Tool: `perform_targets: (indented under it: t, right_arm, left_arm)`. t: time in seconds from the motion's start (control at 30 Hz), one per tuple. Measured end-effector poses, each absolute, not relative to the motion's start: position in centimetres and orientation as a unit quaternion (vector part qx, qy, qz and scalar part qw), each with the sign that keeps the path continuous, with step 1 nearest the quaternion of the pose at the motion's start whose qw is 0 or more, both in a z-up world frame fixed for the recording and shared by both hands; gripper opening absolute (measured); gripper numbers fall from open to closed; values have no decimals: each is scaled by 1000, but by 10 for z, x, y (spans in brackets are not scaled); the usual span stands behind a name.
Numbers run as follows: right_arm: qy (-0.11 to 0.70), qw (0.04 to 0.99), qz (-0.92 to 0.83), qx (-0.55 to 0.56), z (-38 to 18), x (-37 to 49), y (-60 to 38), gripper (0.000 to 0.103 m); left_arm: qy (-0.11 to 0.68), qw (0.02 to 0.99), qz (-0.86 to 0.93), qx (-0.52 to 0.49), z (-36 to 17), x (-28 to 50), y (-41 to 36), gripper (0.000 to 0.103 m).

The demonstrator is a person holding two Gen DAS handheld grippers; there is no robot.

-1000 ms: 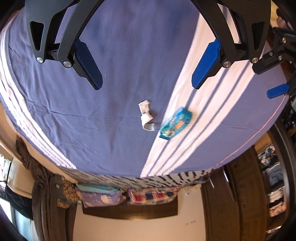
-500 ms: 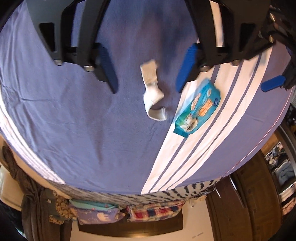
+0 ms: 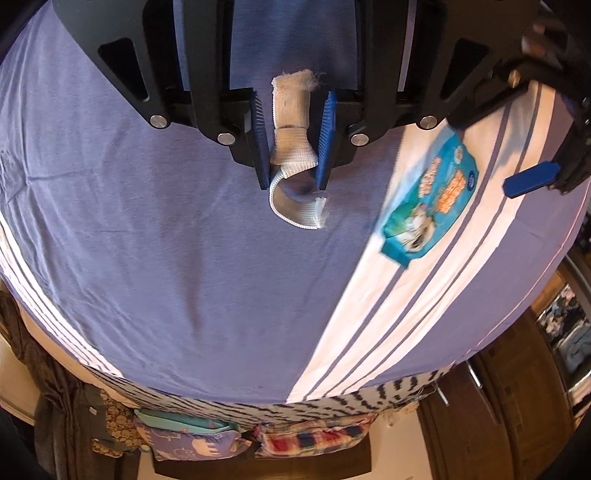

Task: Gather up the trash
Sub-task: 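Grasp the blue wipes pack with the left tool while the right tool grasps the white strap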

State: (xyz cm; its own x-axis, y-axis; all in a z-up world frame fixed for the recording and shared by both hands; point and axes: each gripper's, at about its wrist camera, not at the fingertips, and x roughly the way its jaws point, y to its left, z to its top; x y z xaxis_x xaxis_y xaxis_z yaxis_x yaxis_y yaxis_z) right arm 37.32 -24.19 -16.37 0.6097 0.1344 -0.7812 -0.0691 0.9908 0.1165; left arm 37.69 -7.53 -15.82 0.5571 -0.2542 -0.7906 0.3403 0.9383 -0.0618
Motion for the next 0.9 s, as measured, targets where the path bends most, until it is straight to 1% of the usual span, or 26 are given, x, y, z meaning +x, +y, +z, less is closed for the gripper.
perform_targets:
  t: [0.1, 0.17, 0.3, 0.37, 0.43, 0.63, 0.9]
  right_arm:
    - [434, 899, 49, 41, -160, 373, -253, 26]
    - [432, 900, 48, 44, -159, 371, -259, 26]
    - [424, 903, 50, 46, -156, 364, -265, 26]
    - [423, 903, 53, 47, -156, 362, -266, 26]
    - [424, 903, 55, 49, -157, 360, -266, 26]
    - [421, 904, 57, 46, -153, 340, -264, 26]
    - [414, 908, 58, 40, -137, 298, -259, 26]
  left_arm:
    - [440, 880, -172, 49, -161, 387, -81, 84]
    - [444, 877, -176, 47, -163, 394, -85, 75]
    - [447, 875, -177, 50, -168, 401, -91, 64]
    - [445, 877, -175, 49, -168, 403, -91, 51]
    - [446, 877, -175, 43, -166, 403, -90, 42]
    - [438, 879, -182, 37, -157, 384, -82, 38]
    - [412, 892, -178, 43, -125, 330, -70, 38]
